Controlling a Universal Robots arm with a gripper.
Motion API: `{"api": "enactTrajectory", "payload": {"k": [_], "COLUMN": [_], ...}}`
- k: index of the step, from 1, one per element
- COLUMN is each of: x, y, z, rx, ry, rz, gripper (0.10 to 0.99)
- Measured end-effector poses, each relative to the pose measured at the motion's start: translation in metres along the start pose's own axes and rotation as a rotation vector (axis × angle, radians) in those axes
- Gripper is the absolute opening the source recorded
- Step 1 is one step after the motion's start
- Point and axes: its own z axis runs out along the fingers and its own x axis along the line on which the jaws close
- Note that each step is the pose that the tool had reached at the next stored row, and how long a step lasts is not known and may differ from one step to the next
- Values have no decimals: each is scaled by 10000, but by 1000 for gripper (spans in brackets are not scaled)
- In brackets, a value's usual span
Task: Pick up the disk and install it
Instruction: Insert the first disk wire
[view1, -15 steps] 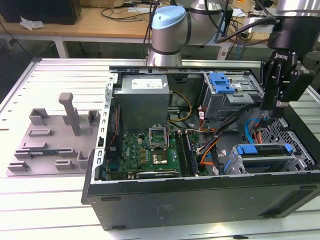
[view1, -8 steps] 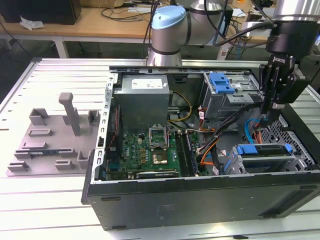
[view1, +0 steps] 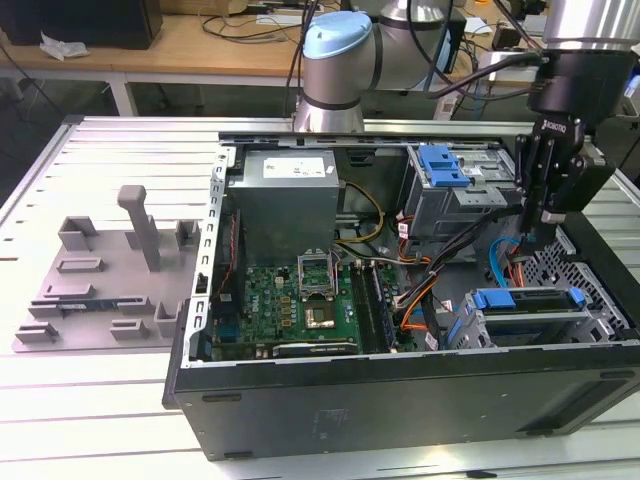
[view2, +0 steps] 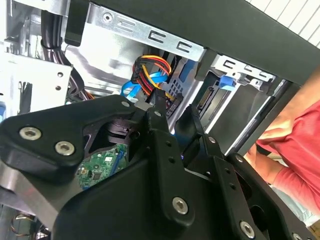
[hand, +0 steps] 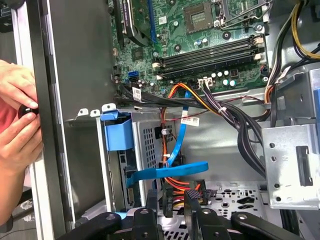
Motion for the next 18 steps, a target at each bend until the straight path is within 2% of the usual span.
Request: {"api": "enactTrajectory", "payload": {"k": [6,8,9,16,18], "x": [-23,-31,-33,-35,-25], "y": [4,4,5,4,2], "z": [13,22,28,32,36], "rx": [6,8,9,10,5], "ry": [41,51,56,62,21], "rz": [3,2,2,2,-1], "gripper": [333,200,165,165,165]}}
